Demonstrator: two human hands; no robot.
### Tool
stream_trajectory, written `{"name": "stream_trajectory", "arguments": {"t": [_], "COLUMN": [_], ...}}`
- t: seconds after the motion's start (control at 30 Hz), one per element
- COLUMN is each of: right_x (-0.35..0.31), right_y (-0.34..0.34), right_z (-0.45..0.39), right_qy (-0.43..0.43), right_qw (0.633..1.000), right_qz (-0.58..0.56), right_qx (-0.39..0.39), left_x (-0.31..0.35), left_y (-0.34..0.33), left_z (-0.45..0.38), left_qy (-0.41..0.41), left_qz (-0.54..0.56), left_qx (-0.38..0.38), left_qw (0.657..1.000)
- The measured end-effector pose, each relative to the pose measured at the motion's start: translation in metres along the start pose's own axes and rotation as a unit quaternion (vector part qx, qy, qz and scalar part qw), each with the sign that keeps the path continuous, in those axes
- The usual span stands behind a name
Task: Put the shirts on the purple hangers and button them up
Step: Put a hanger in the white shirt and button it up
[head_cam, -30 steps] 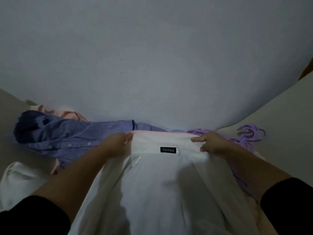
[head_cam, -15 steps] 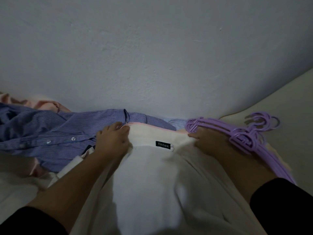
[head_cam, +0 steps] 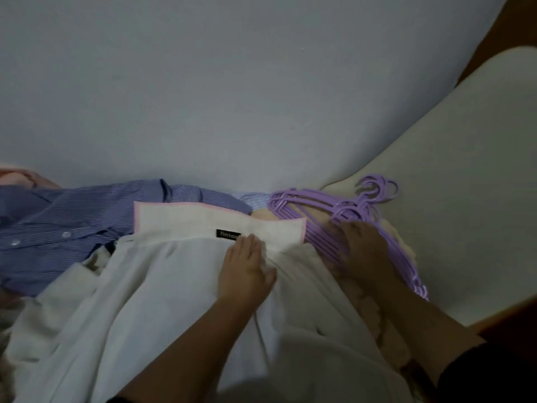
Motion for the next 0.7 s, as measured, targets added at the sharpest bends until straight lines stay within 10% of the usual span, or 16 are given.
{"name": "stream_trajectory", "arguments": {"t": [0.7], "right_x": [0.035], "right_y": [-0.034], "right_z": [0.013], "right_qy": [-0.026], "right_qw": [0.998], "right_qz": [0.064], "right_qx": [0.008], "left_x": [-0.029], "left_y": [-0.066], "left_z": [0.01], "left_qy": [0.036], "left_qz": [-0.036], "left_qx": [-0.039], "left_qw": [0.998]}}
Point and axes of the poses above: each hand's wrist, its own z-axis away from the middle knuckle, its own y-axis out of the back of the hand, x = y × z, the point moved 7 cm from there along -z, towards the middle knuckle, and after that the axes turned 11 degrees about x, right-handed, at the moved point
